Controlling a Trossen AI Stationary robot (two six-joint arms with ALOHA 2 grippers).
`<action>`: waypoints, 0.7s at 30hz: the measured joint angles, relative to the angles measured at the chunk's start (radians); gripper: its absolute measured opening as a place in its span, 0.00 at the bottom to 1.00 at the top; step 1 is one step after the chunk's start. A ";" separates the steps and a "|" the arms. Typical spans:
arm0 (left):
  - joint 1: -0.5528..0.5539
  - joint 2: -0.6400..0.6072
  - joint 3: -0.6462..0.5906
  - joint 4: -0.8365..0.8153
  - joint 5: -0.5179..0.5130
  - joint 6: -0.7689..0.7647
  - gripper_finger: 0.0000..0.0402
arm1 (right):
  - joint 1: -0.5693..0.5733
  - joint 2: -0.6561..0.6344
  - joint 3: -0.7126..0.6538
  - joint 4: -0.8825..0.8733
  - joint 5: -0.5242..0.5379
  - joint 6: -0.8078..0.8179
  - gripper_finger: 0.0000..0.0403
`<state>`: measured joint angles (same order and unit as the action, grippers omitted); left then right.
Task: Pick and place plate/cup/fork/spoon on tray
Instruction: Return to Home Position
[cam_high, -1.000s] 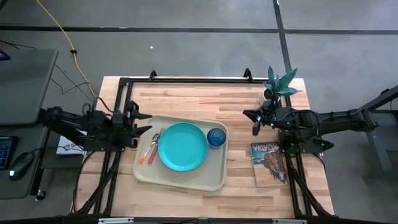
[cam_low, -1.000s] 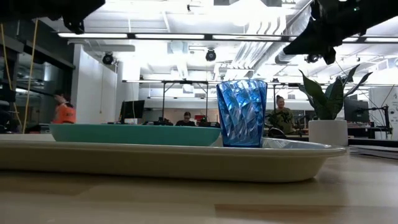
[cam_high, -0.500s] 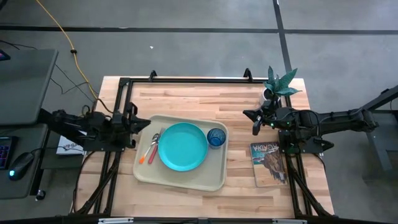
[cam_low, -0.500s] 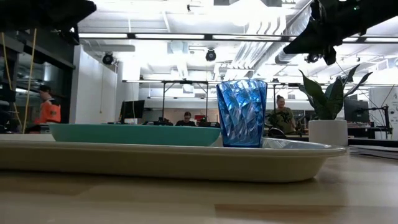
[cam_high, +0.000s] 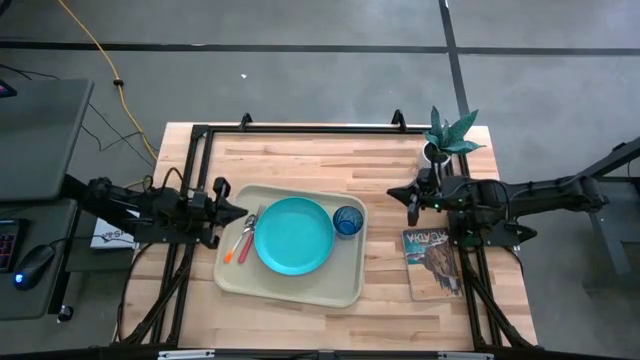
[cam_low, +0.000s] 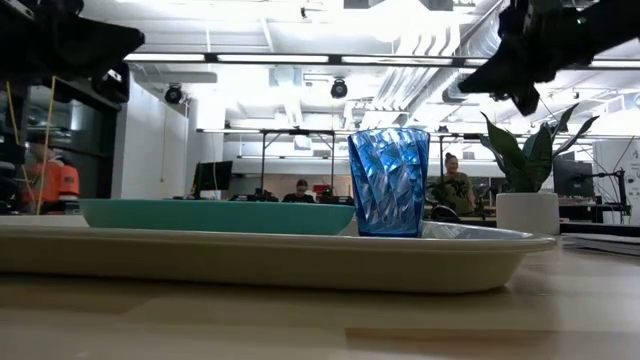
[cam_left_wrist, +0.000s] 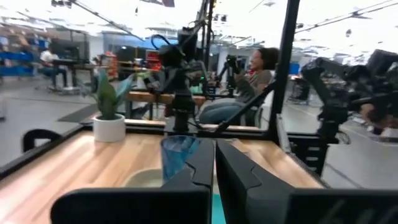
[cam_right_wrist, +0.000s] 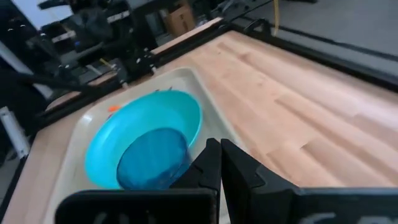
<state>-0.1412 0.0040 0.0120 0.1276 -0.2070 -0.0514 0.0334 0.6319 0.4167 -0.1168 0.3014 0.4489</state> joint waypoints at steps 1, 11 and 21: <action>0.001 0.000 0.000 0.000 -0.008 0.013 0.00 | 0.000 0.000 -0.018 0.022 -0.012 0.001 0.00; 0.001 0.003 0.000 -0.019 -0.099 0.055 0.00 | 0.001 -0.208 -0.192 0.199 -0.098 -0.039 0.00; 0.001 0.003 0.000 -0.034 -0.099 0.045 0.00 | 0.035 -0.565 -0.368 0.263 -0.131 -0.136 0.00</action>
<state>-0.1402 0.0071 0.0120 0.0937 -0.3065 -0.0061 0.0685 0.0669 0.0486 0.1463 0.1706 0.3134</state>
